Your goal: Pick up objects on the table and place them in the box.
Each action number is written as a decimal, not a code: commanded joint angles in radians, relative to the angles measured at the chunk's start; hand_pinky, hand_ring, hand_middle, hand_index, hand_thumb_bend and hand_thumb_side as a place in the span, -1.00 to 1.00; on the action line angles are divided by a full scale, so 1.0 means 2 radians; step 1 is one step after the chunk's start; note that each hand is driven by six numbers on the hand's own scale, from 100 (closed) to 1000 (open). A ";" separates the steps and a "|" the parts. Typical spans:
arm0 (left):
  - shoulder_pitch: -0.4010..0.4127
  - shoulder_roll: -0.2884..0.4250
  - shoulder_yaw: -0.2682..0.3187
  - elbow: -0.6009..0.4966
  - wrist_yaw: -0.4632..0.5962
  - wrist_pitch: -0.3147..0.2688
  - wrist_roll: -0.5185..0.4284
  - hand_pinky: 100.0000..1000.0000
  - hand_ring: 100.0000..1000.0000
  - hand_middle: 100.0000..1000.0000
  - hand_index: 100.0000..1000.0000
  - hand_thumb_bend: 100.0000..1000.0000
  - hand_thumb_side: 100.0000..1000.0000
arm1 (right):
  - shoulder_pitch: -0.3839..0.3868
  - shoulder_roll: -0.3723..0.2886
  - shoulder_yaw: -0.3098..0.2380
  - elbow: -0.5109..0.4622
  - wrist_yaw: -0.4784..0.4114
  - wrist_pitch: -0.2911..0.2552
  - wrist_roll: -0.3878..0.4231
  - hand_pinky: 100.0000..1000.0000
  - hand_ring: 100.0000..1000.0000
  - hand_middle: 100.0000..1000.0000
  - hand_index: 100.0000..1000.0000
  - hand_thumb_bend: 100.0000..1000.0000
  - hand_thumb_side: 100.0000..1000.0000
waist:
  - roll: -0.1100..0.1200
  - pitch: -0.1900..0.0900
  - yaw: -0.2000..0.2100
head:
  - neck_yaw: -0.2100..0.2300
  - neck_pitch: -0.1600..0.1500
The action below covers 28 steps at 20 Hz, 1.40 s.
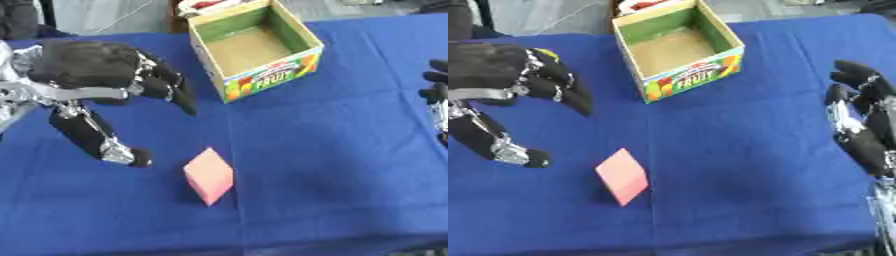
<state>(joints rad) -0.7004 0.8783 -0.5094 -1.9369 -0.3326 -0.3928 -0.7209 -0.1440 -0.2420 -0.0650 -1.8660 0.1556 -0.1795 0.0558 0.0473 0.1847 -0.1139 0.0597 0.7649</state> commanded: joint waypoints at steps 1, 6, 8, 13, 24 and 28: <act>-0.018 -0.008 -0.009 0.013 -0.010 -0.034 -0.069 0.51 0.40 0.46 0.66 -0.05 -0.88 | -0.003 -0.012 0.000 -0.004 -0.001 -0.001 0.001 0.47 0.68 0.66 0.64 -1.00 -0.02 | -0.001 -0.009 -0.001 | -0.004 0.002; -0.033 -0.031 -0.034 0.048 -0.020 -0.060 -0.092 0.54 0.46 0.53 0.68 0.12 -0.82 | -0.003 -0.011 0.001 -0.004 -0.002 -0.001 0.002 0.47 0.68 0.66 0.64 -1.00 -0.02 | 0.000 -0.010 -0.003 | -0.009 0.000; -0.034 -0.038 -0.043 0.063 -0.027 -0.069 -0.093 0.56 0.48 0.56 0.70 0.29 -0.73 | -0.003 -0.011 0.001 -0.004 -0.002 -0.001 0.002 0.47 0.68 0.66 0.64 -1.00 -0.02 | 0.000 -0.010 -0.004 | -0.010 0.000; -0.038 -0.053 -0.060 0.097 -0.048 -0.095 -0.093 0.59 0.52 0.61 0.73 0.47 -0.73 | -0.004 -0.011 0.002 -0.004 -0.003 -0.002 0.003 0.47 0.68 0.66 0.64 -1.00 -0.02 | 0.000 -0.009 -0.006 | -0.012 -0.001; -0.041 -0.096 -0.061 0.163 -0.071 -0.110 -0.093 0.59 0.54 0.63 0.75 0.40 -0.73 | -0.006 -0.010 0.004 -0.003 -0.004 -0.003 0.005 0.47 0.68 0.66 0.65 -1.00 -0.02 | -0.002 -0.007 -0.008 | -0.015 -0.004; -0.046 -0.114 -0.059 0.183 -0.074 -0.111 -0.093 0.59 0.54 0.63 0.75 0.39 -0.72 | -0.006 -0.009 0.003 -0.003 -0.005 -0.003 0.005 0.47 0.68 0.66 0.65 -1.00 -0.02 | -0.003 -0.006 -0.009 | -0.015 -0.004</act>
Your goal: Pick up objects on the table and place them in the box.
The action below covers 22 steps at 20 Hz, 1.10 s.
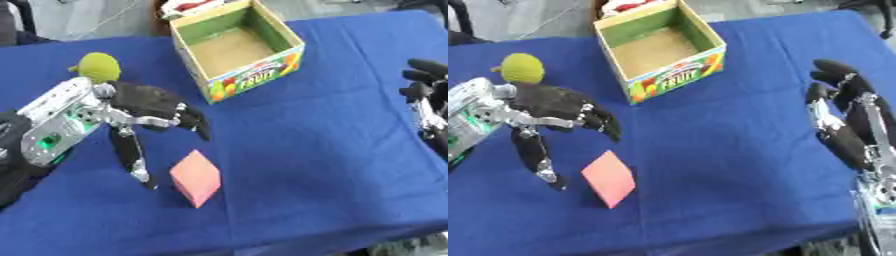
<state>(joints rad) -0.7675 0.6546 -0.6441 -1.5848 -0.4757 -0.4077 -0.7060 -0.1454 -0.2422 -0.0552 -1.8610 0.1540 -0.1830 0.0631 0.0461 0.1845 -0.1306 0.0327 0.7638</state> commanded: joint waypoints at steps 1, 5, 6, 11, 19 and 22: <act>-0.013 -0.006 0.009 0.011 -0.003 -0.104 -0.101 0.59 0.54 0.63 0.75 0.38 -0.72 | -0.005 -0.009 -0.002 -0.006 -0.004 -0.001 0.002 0.47 0.68 0.66 0.65 -1.00 -0.02 | -0.003 -0.006 -0.001 | -0.002 -0.004; -0.020 -0.026 0.007 0.028 -0.009 -0.108 -0.101 0.59 0.54 0.63 0.76 0.35 -0.72 | -0.004 -0.008 -0.001 -0.005 -0.004 -0.001 0.002 0.47 0.68 0.66 0.65 -1.00 -0.02 | -0.003 -0.006 -0.003 | -0.002 -0.003; -0.022 -0.030 0.006 0.030 -0.010 -0.110 -0.101 0.59 0.54 0.63 0.76 0.34 -0.72 | -0.004 -0.007 -0.001 -0.005 -0.004 -0.001 0.002 0.47 0.68 0.66 0.65 -1.00 -0.02 | -0.003 -0.006 -0.004 | -0.002 -0.003; -0.028 -0.045 -0.001 0.040 -0.016 -0.119 -0.101 0.58 0.53 0.61 0.74 0.31 -0.72 | -0.004 -0.007 -0.001 -0.005 -0.005 -0.001 0.003 0.47 0.68 0.66 0.65 -1.00 -0.01 | -0.002 -0.007 -0.008 | -0.002 -0.004; -0.027 -0.048 -0.015 0.055 -0.018 -0.130 -0.101 0.54 0.46 0.53 0.70 0.23 -0.77 | -0.004 -0.007 -0.001 -0.005 -0.006 -0.001 0.003 0.47 0.68 0.66 0.65 -1.00 -0.01 | 0.000 -0.007 -0.011 | -0.003 -0.005; -0.026 -0.047 -0.020 0.059 -0.012 -0.131 -0.101 0.52 0.45 0.51 0.69 0.23 -0.77 | -0.004 -0.007 -0.001 -0.005 -0.006 -0.001 0.004 0.47 0.68 0.66 0.65 -1.00 -0.01 | 0.000 -0.006 -0.011 | -0.003 -0.005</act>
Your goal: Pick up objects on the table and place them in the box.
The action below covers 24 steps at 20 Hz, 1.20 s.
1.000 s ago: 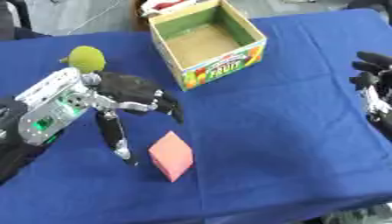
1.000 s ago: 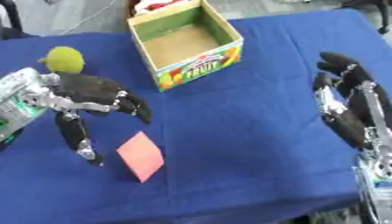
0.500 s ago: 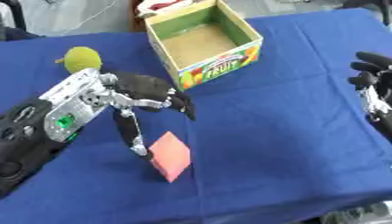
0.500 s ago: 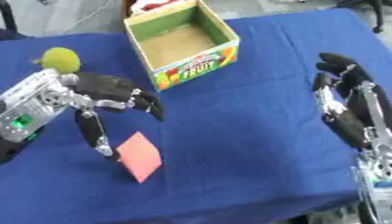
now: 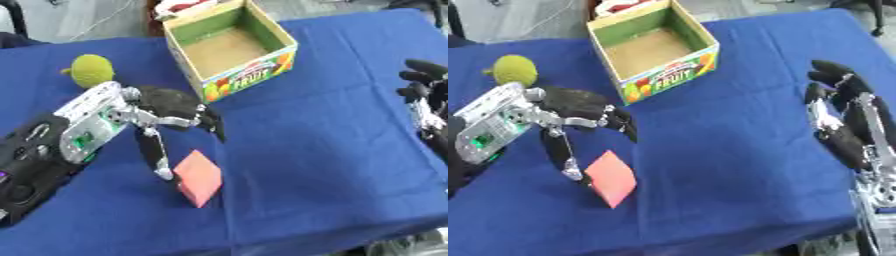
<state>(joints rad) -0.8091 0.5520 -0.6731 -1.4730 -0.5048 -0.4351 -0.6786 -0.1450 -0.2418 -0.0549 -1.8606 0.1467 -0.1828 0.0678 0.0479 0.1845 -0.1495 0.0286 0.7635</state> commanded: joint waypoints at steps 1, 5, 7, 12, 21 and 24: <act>-0.005 0.005 -0.008 0.003 0.005 -0.117 -0.114 0.52 0.44 0.51 0.69 0.23 -0.77 | -0.004 -0.007 -0.001 -0.005 -0.002 -0.001 0.001 0.47 0.68 0.66 0.65 -1.00 -0.01 | -0.001 -0.006 -0.001 | -0.001 -0.005; -0.004 0.006 -0.016 0.007 0.013 -0.117 -0.114 0.49 0.41 0.47 0.68 0.22 -0.78 | -0.004 -0.007 -0.001 -0.005 -0.002 -0.001 0.002 0.47 0.68 0.66 0.65 -1.00 -0.01 | -0.001 -0.006 -0.002 | -0.002 -0.005; -0.004 0.007 -0.021 0.007 0.016 -0.118 -0.114 0.47 0.38 0.43 0.66 0.21 -0.79 | -0.004 -0.007 -0.001 -0.005 -0.002 -0.001 0.002 0.47 0.68 0.66 0.65 -1.00 -0.01 | -0.001 -0.007 -0.002 | -0.002 -0.006; -0.004 0.010 -0.022 0.005 0.021 -0.115 -0.114 0.33 0.13 0.11 0.48 0.06 -0.86 | -0.004 -0.007 -0.001 -0.005 -0.002 -0.001 0.002 0.47 0.68 0.66 0.65 -1.00 -0.01 | -0.001 -0.007 -0.001 | -0.003 -0.007; -0.013 0.027 0.024 -0.032 0.078 -0.059 -0.114 0.21 -0.09 -0.20 0.21 -0.25 -0.93 | -0.004 -0.007 -0.002 -0.004 -0.002 -0.002 0.001 0.47 0.68 0.66 0.65 -1.00 -0.01 | -0.003 -0.007 0.002 | -0.006 -0.008; -0.023 0.040 0.064 -0.038 0.082 -0.033 -0.114 0.24 -0.05 -0.15 0.25 -0.23 -0.90 | -0.003 -0.007 -0.003 -0.003 -0.002 -0.002 0.001 0.47 0.68 0.66 0.65 -1.00 -0.01 | -0.004 -0.008 0.003 | -0.008 -0.009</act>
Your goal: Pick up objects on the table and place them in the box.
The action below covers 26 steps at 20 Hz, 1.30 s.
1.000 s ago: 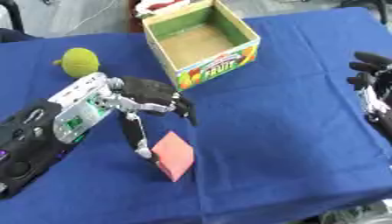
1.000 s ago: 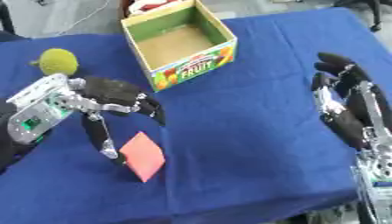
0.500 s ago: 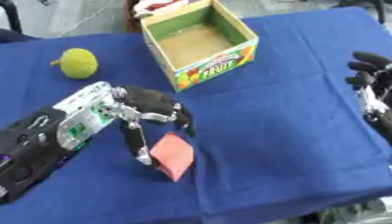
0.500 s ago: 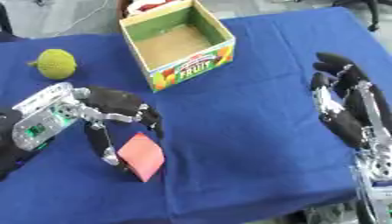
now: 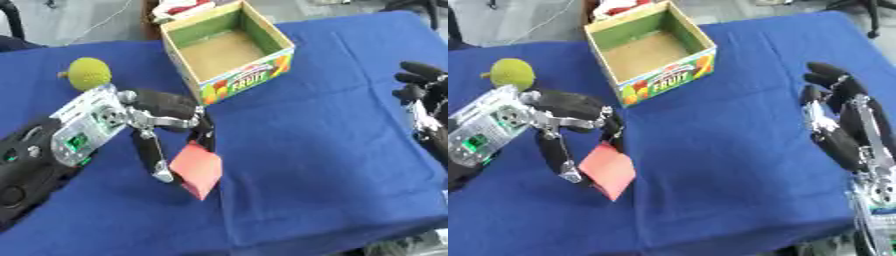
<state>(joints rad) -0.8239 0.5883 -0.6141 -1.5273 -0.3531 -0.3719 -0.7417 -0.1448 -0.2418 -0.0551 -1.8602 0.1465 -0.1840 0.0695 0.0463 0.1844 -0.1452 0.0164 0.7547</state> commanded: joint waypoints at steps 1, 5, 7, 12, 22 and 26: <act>-0.021 0.024 0.048 -0.008 0.004 -0.056 -0.080 0.25 -0.04 -0.14 0.26 -0.24 -0.90 | -0.003 -0.007 -0.003 -0.004 -0.002 -0.001 0.000 0.47 0.68 0.66 0.65 -1.00 -0.01 | -0.003 -0.008 0.001 | -0.002 -0.005; -0.050 0.019 0.091 0.031 -0.045 -0.034 -0.042 0.28 0.01 -0.07 0.28 -0.28 -0.88 | -0.003 -0.006 -0.002 -0.003 -0.003 -0.001 0.001 0.47 0.68 0.66 0.65 -1.00 -0.01 | -0.004 -0.010 0.000 | -0.001 -0.005; -0.065 0.006 0.110 0.064 -0.087 -0.027 -0.005 0.29 0.03 -0.04 0.30 -0.28 -0.87 | -0.003 -0.006 -0.001 -0.003 -0.003 -0.002 0.002 0.47 0.68 0.66 0.65 -1.00 -0.01 | -0.005 -0.010 -0.001 | -0.001 -0.006; -0.098 -0.045 0.142 0.156 -0.215 -0.010 0.107 0.30 0.06 0.01 0.33 -0.32 -0.87 | -0.004 -0.005 0.003 -0.002 -0.006 -0.003 0.006 0.47 0.68 0.66 0.65 -1.00 -0.01 | -0.006 -0.010 -0.011 | 0.003 -0.005; -0.134 -0.141 0.197 0.294 -0.380 0.061 0.304 0.31 0.10 0.06 0.40 -0.24 -0.80 | -0.008 -0.003 0.014 0.001 -0.013 -0.004 0.017 0.47 0.68 0.66 0.65 -1.00 -0.01 | -0.006 -0.006 -0.039 | 0.016 -0.009; -0.136 -0.156 0.202 0.316 -0.407 0.081 0.329 0.39 0.22 0.26 0.56 -0.18 -0.76 | -0.010 -0.002 0.015 0.001 -0.015 -0.004 0.020 0.47 0.68 0.66 0.65 -1.00 0.00 | -0.005 -0.004 -0.047 | 0.018 -0.010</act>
<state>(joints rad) -1.0668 0.2729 -0.2240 -0.8960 -1.1484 -0.2205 -0.1025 -0.1523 -0.2397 -0.0238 -1.8487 0.1252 -0.1921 0.1052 0.0410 0.1898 -0.2396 0.0504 0.7457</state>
